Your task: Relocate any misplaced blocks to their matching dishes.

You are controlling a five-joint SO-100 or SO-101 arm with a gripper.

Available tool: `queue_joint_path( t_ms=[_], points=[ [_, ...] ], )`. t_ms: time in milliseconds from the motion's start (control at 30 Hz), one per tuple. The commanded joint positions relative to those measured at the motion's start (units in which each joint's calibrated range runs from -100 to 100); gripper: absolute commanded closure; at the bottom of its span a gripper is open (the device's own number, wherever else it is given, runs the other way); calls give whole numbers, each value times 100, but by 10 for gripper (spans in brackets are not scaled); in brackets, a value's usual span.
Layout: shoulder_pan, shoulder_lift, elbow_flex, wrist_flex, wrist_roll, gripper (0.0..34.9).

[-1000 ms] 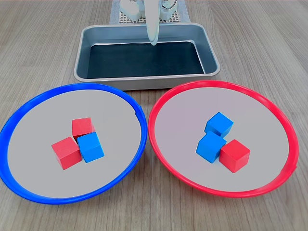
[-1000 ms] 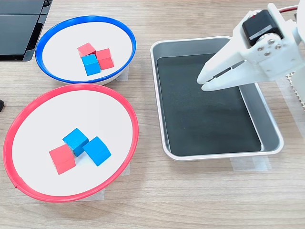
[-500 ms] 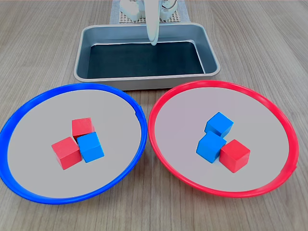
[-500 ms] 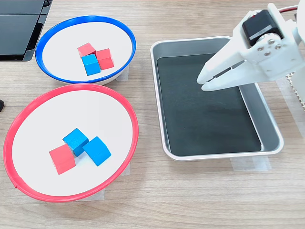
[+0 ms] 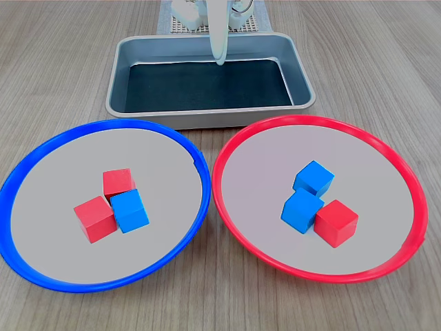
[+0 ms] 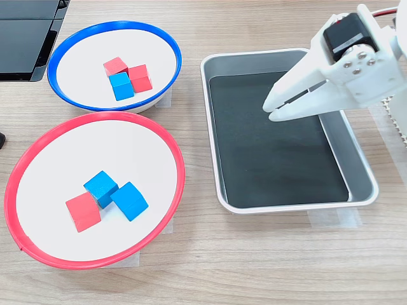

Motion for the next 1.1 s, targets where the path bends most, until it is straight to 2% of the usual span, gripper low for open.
queue_joint_path(
  t_ms=[0,1067],
  points=[
    [34,9,-28,33,-10,346],
    [-4,239,-192,-25,29,346]
  ],
)
